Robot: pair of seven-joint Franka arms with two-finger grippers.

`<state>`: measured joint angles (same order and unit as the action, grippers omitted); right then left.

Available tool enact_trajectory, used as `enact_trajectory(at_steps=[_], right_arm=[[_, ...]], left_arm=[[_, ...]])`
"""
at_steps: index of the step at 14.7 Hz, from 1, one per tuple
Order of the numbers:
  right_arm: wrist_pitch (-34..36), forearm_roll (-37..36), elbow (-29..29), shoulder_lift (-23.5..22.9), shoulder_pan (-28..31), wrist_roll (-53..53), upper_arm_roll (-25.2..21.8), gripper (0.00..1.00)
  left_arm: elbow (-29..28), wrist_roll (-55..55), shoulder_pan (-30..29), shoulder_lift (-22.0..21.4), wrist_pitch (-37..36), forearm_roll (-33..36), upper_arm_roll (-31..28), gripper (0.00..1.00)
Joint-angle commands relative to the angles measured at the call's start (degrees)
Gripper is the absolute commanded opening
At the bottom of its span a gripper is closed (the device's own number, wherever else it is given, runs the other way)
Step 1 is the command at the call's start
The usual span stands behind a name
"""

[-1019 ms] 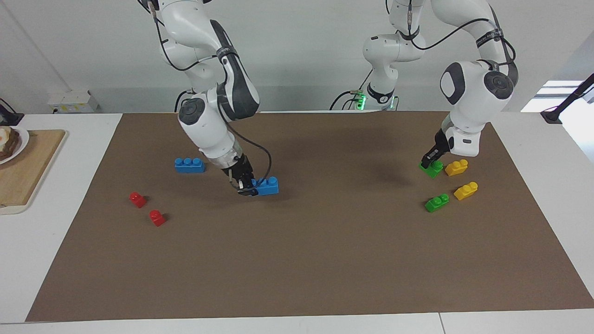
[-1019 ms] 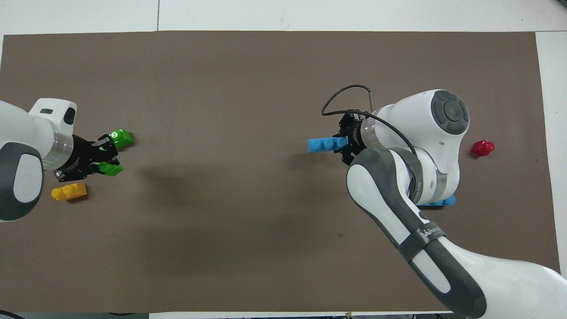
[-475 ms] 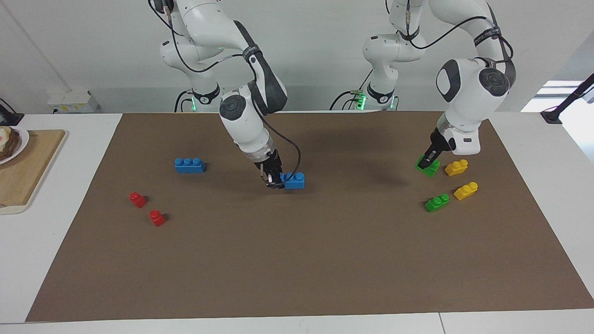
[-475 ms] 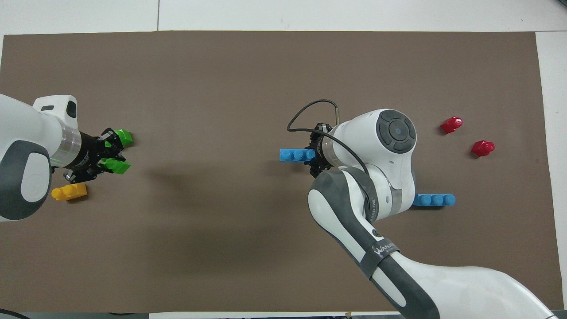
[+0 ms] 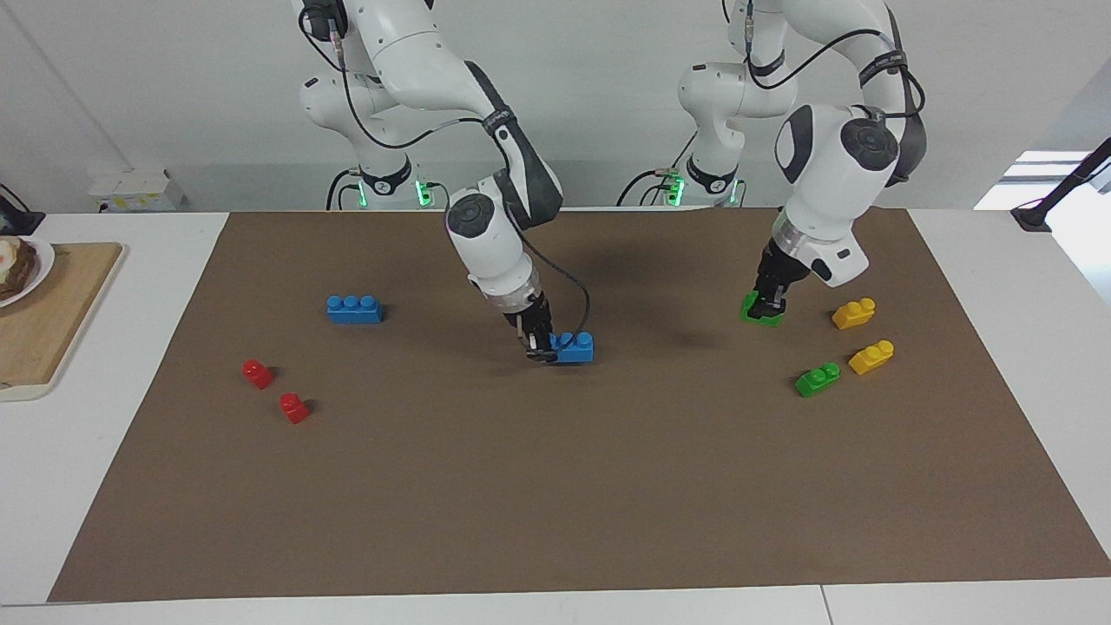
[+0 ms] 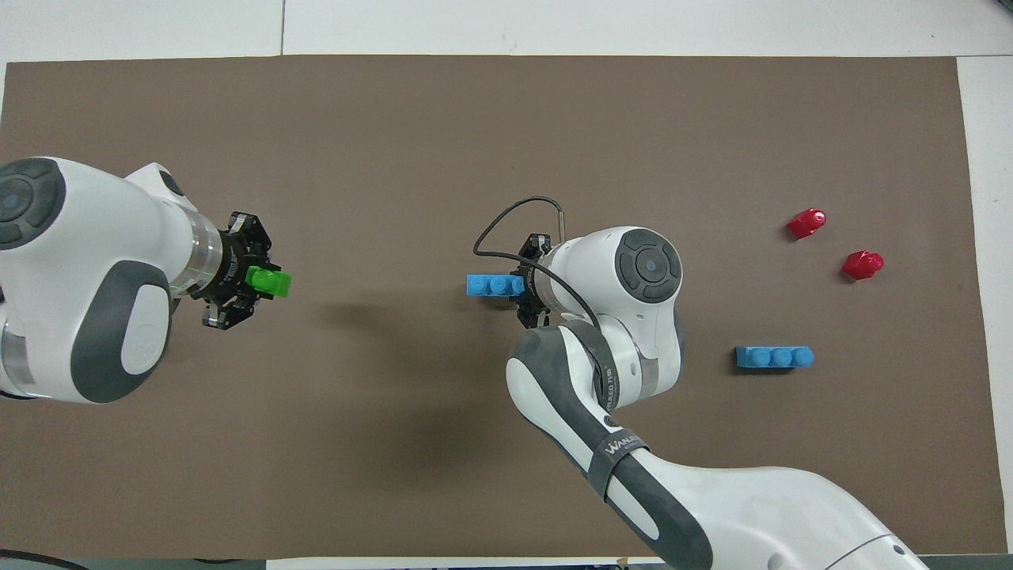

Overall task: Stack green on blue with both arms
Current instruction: 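Lift the green brick with the left gripper while the right gripper carries the blue brick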

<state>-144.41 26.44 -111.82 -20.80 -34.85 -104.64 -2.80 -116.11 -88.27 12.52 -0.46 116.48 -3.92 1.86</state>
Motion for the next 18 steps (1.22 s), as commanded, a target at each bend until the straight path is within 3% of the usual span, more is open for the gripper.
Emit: enact_trajectory(at_steps=[1, 8, 11, 18], right_arm=[[-2.71, 1.51, 0.64, -1.61, -1.36, -0.92, -0.1, 0.0], [-4.74, 1.51, -0.5, -2.58, -1.45, -0.48, -0.1, 0.0], [-4.74, 1.51, -1.03, -2.85, -1.28, 0.39, -0.1, 0.0], [-4.83, 1.51, -1.38, -3.02, -0.92, 0.66, -0.19, 0.0]], left_arm=[[1.49, -10.94, 4.43, 0.99, 1.9, -0.12, -0.72, 0.0], [3.87, -23.16, 11.02, 3.89, 3.84, -1.44, -0.19, 0.0], [7.46, -29.21, 14.36, 9.24, 4.45, -1.09, -0.19, 0.0], [10.8, -37.31, 18.94, 13.2, 8.94, -1.0, -0.1, 0.0]])
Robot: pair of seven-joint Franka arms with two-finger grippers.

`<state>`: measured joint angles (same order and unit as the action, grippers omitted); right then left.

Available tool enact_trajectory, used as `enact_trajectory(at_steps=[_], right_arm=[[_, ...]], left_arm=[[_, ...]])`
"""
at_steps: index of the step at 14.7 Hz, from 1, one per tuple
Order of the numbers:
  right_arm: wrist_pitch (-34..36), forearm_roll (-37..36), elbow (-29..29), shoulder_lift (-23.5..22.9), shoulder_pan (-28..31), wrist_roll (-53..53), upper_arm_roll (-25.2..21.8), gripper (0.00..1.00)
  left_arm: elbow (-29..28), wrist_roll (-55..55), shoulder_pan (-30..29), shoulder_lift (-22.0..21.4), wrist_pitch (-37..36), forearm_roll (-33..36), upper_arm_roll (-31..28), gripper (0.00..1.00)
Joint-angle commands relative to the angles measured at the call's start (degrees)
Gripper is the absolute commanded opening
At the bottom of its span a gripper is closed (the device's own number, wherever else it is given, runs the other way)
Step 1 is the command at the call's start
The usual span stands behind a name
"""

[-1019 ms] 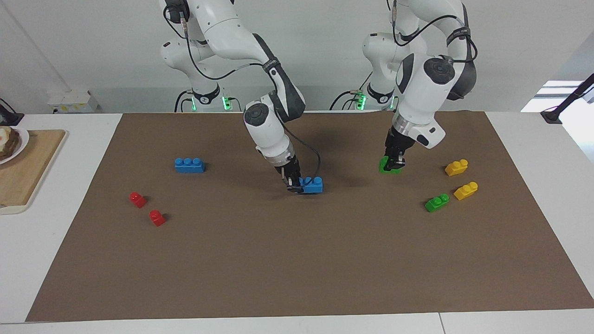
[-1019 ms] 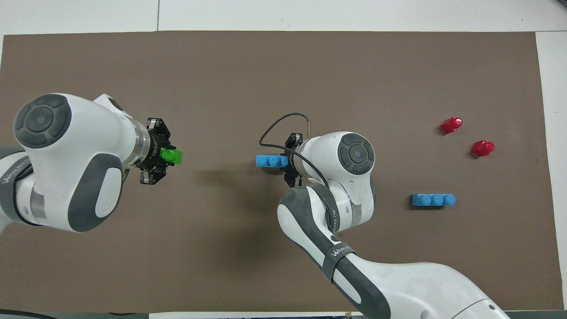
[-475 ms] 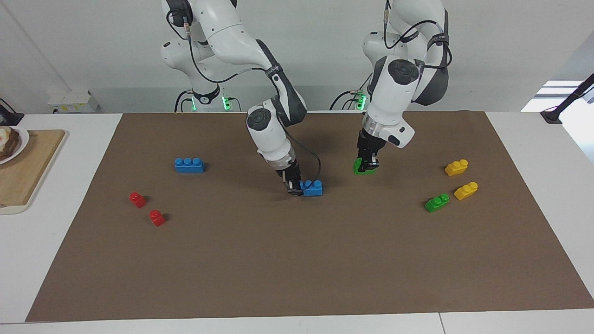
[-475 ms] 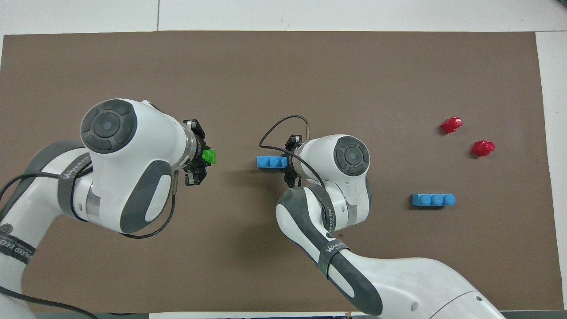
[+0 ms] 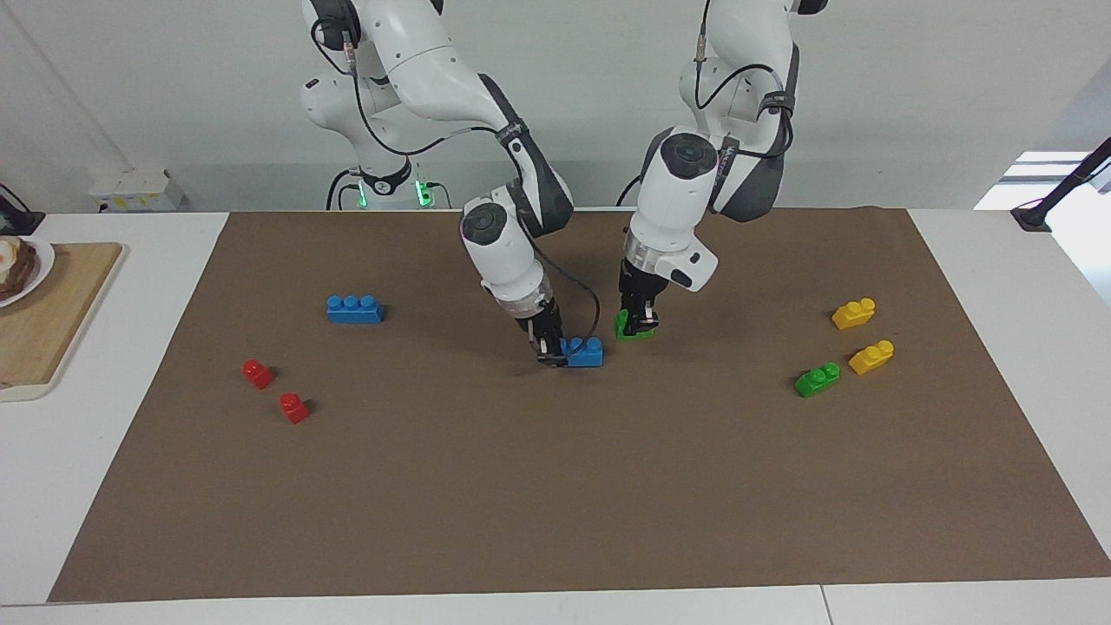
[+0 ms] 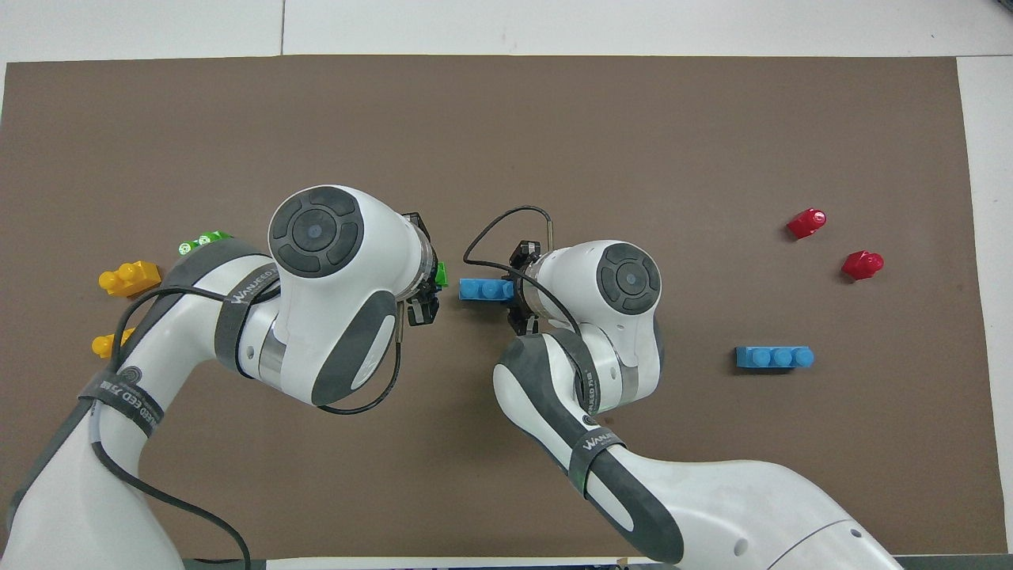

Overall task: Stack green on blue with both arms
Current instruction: 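Lower the green brick onto the blue brick held by the right gripper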

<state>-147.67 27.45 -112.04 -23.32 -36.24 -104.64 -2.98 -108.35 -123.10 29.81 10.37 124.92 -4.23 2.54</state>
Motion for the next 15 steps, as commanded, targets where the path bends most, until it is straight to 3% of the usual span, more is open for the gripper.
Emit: enact_trajectory(at_steps=[1, 6, 15], right_arm=[[-1.48, 0.5, -1.16, -0.5, 0.47, 0.66, -0.01, 0.0], [-1.48, 0.5, -1.43, -0.41, 0.64, 0.92, -0.01, 0.0], [-1.57, 0.5, -1.87, -0.41, 1.08, 1.54, -0.01, 0.0]], left_arm=[[3.5, -3.1, 2.17, 2.89, 0.5, -0.52, -0.78, 0.0], [5.95, -4.69, 4.99, 7.55, 1.12, -0.25, -0.78, 0.0], [5.0, -7.06, 5.96, 8.17, 3.84, -0.17, -0.78, 0.0]])
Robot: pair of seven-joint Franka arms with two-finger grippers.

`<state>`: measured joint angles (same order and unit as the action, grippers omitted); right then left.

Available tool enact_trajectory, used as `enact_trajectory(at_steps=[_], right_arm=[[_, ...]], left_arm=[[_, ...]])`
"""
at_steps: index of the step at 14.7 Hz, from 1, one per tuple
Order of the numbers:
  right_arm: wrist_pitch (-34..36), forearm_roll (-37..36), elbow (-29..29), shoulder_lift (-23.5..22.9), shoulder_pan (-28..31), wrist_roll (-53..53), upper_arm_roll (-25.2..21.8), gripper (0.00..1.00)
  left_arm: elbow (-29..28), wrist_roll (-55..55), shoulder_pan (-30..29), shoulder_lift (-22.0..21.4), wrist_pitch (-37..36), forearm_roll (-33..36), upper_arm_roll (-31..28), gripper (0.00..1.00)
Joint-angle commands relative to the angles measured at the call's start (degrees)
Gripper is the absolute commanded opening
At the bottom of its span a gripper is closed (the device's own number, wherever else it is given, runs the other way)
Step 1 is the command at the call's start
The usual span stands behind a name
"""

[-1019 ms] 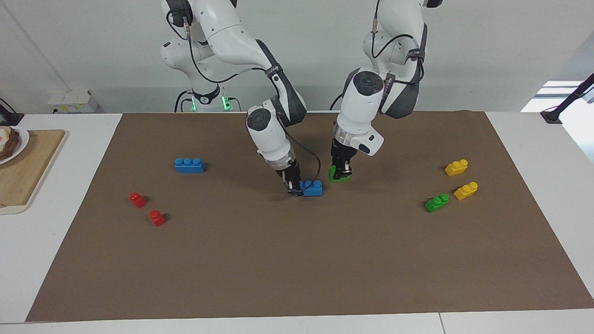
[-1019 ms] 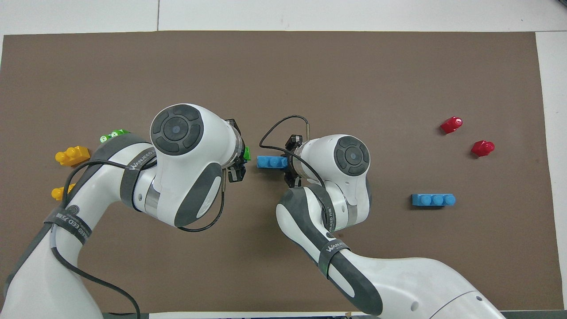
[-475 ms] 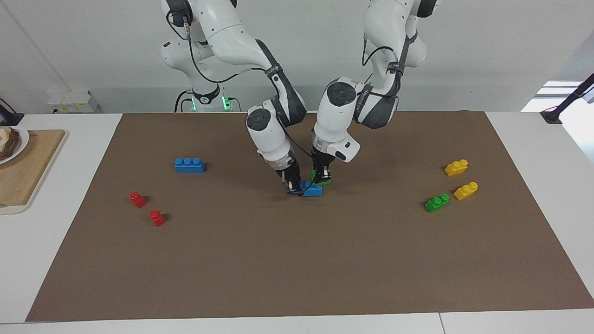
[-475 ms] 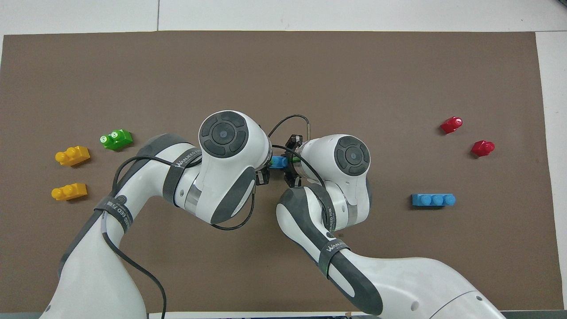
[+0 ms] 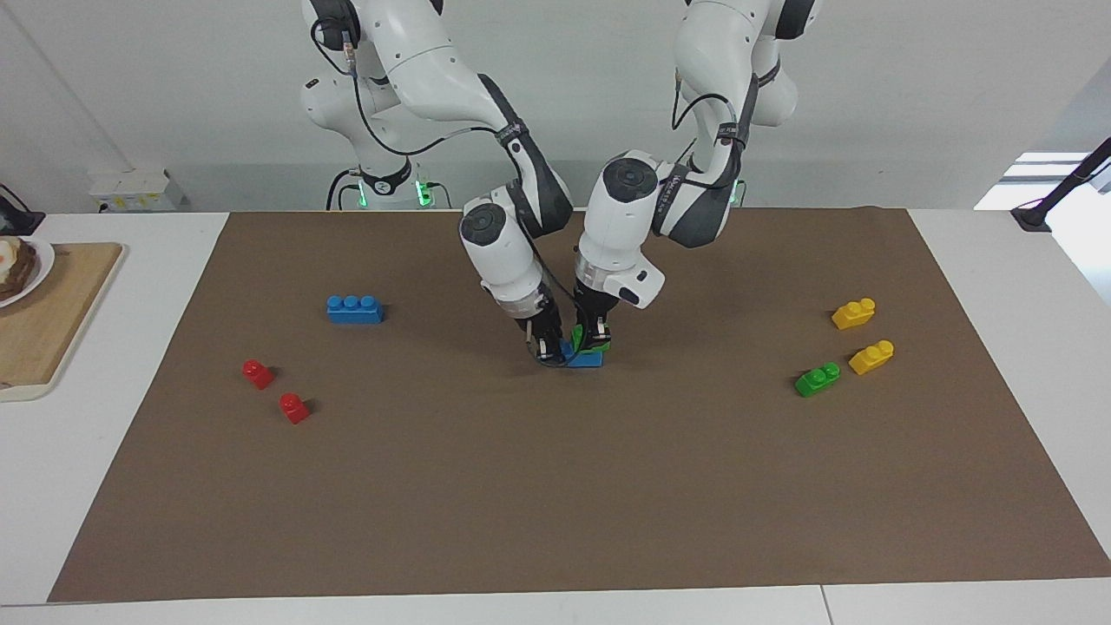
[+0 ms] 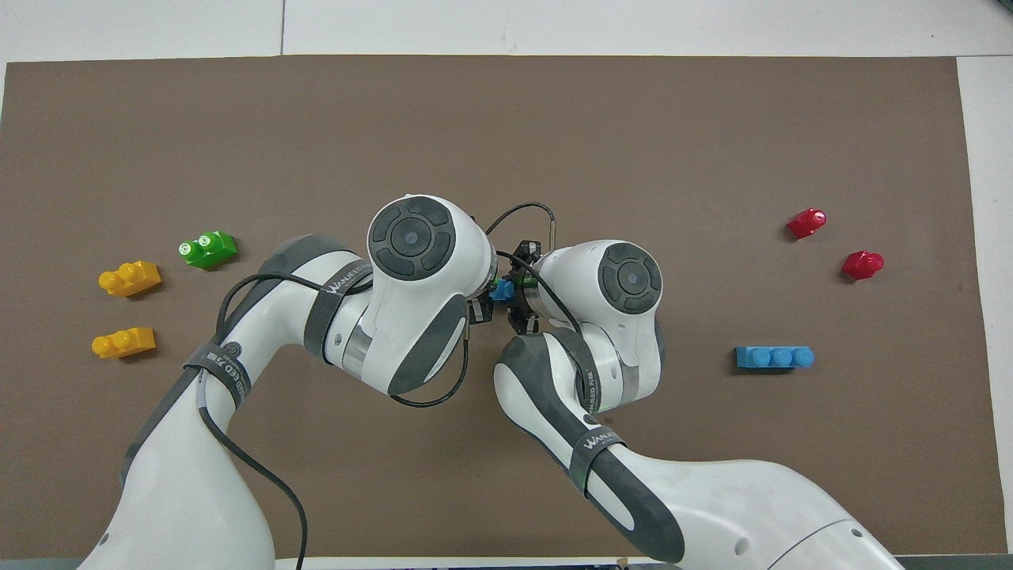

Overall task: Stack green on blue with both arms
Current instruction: 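Lower the green brick onto the blue brick held by the right gripper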

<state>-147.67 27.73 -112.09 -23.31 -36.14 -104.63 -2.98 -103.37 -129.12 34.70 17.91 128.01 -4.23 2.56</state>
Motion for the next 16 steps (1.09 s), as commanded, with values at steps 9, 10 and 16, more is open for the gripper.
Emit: enact_trajectory(at_steps=[9, 10, 16], right_arm=[[-1.57, 0.22, -1.82, -0.42, 1.25, 1.63, -0.01, 0.0], [-1.57, 0.22, -1.82, -0.42, 1.25, 1.71, -0.01, 0.0], [-1.57, 0.22, -1.82, -0.42, 1.25, 1.8, -0.01, 0.0]], left_arm=[[-3.59, 4.04, 1.95, 0.2, 3.12, 0.27, -0.72, 0.0], [-3.94, 4.92, 2.13, 0.19, 2.95, 0.18, -0.72, 0.0], [-4.91, 5.45, 2.13, -0.16, 2.24, 0.18, -0.72, 0.0]])
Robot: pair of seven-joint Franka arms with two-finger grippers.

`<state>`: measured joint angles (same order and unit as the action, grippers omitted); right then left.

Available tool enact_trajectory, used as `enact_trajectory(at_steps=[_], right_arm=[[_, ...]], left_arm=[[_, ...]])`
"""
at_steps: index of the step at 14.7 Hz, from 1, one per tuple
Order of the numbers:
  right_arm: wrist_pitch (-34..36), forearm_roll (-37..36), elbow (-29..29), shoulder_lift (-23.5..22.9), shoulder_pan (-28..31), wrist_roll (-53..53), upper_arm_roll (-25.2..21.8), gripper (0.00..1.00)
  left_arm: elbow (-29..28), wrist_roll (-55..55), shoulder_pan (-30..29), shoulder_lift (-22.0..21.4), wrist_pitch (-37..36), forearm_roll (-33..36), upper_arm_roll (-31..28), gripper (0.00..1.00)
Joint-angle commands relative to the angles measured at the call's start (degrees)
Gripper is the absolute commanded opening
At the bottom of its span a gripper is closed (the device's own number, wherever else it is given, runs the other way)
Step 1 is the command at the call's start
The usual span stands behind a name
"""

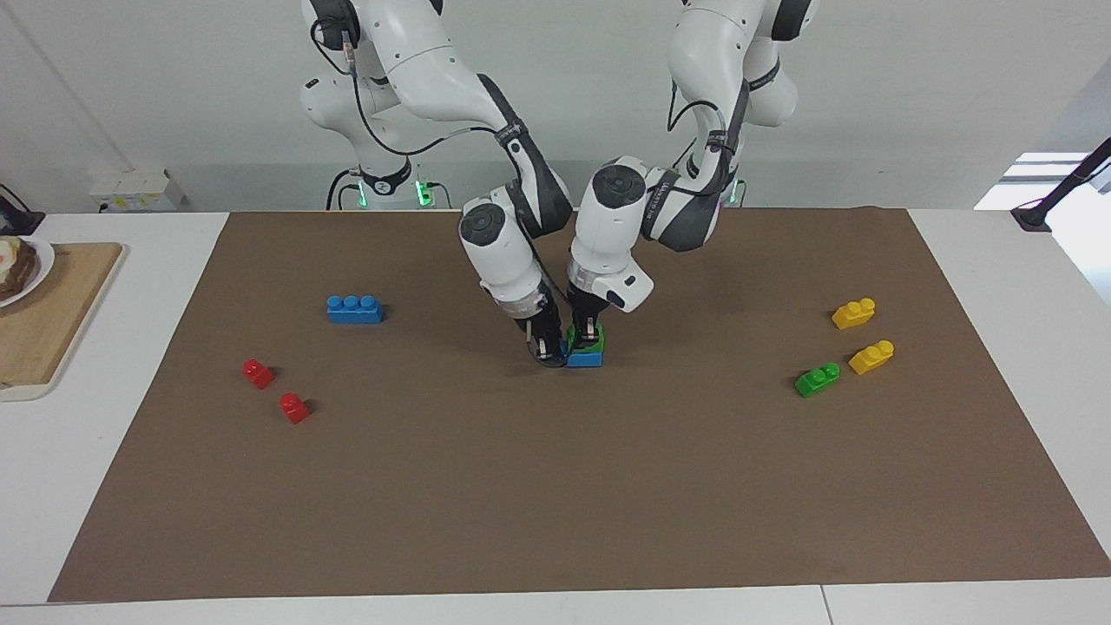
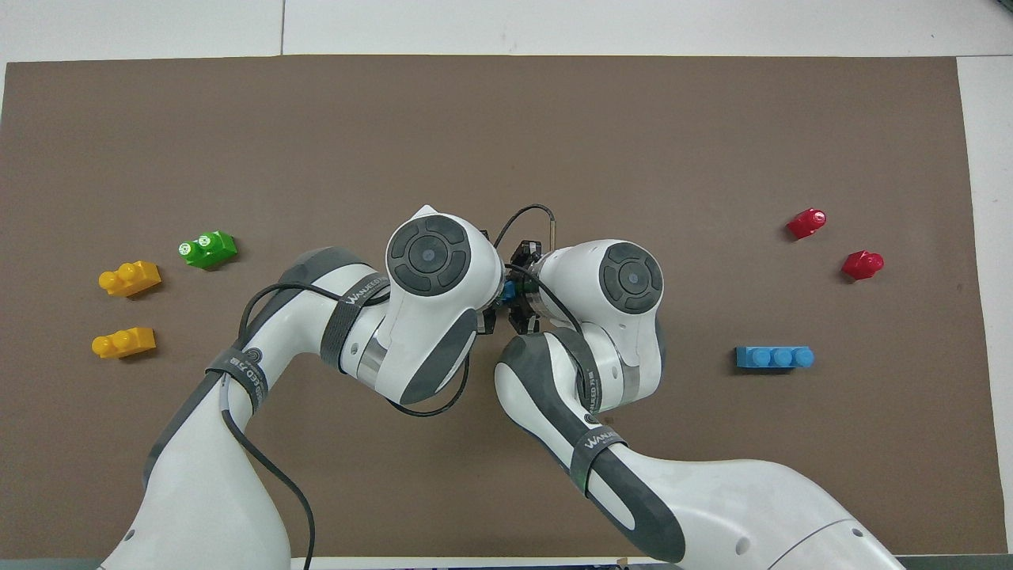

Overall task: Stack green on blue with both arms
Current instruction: 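Lower the green brick onto the blue brick held by the right gripper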

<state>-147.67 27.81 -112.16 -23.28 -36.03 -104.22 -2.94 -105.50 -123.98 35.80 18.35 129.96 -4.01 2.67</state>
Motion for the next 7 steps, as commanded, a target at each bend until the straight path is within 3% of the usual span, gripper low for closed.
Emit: enact_trajectory(at_steps=[1, 7], right_arm=[[-1.57, 0.23, -1.75, -0.37, 1.05, 1.48, -0.05, 0.0], [-1.48, 0.23, -1.75, -0.45, 1.14, 1.48, -0.05, 0.0]], left_arm=[[-3.3, 0.49, 0.85, -0.68, 0.9, -0.03, -0.83, 0.0], [-4.71, 3.21, 0.23, -0.07, 3.36, -0.12, -0.83, 0.0]])
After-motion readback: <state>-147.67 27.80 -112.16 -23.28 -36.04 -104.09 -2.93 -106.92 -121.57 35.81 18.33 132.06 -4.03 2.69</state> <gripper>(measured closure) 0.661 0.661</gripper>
